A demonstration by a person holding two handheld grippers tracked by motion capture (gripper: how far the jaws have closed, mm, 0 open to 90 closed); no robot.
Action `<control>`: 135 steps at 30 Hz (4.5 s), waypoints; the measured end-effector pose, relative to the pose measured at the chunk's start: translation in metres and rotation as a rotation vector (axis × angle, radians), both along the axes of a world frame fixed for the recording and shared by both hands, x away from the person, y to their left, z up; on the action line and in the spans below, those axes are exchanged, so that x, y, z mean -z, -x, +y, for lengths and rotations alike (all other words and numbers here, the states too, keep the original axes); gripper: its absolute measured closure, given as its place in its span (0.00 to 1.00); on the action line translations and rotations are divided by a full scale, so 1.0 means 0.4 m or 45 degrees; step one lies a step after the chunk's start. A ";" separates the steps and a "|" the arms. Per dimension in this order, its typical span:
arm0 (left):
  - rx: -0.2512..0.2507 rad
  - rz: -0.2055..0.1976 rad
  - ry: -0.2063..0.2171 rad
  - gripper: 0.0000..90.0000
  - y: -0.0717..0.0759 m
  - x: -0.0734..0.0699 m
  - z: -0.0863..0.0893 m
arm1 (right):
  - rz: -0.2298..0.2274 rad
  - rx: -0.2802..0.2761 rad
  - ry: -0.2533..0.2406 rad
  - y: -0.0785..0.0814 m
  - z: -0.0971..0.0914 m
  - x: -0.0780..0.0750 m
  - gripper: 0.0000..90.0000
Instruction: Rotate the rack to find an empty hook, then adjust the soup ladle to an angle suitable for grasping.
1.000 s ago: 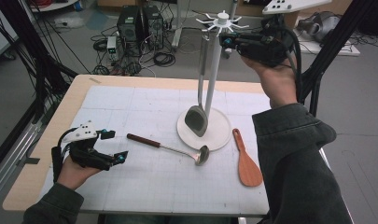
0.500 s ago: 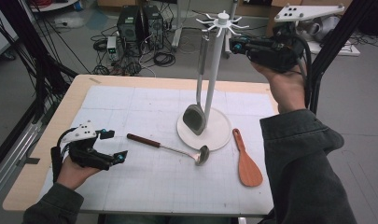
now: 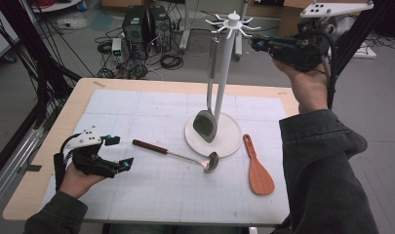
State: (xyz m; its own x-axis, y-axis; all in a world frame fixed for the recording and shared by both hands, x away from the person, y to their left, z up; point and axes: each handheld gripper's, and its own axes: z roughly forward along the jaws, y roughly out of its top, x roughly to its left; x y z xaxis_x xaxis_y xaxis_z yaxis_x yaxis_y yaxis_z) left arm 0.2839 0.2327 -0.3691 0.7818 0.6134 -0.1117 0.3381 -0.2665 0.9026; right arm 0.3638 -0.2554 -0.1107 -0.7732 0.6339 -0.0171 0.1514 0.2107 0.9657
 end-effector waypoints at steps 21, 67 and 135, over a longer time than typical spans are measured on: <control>0.005 0.001 0.000 0.07 0.000 0.000 -0.001 | -0.045 -0.083 0.032 0.018 0.068 -0.018 1.00; -0.006 0.001 -0.014 0.07 -0.005 0.007 0.006 | 0.023 -0.159 0.015 0.032 0.101 0.085 0.77; -0.032 0.006 -0.064 0.07 -0.005 0.017 0.010 | 0.375 -0.343 0.279 -0.014 0.388 0.596 0.45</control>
State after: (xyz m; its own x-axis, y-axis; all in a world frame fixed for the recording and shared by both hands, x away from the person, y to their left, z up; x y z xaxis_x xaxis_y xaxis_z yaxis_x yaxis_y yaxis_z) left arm 0.2860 0.2369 -0.3760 0.7653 0.6381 -0.0841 0.3499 -0.3028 0.8865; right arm 0.3693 -0.1003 -0.3490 -0.9021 0.4153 0.1168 0.3246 0.4750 0.8179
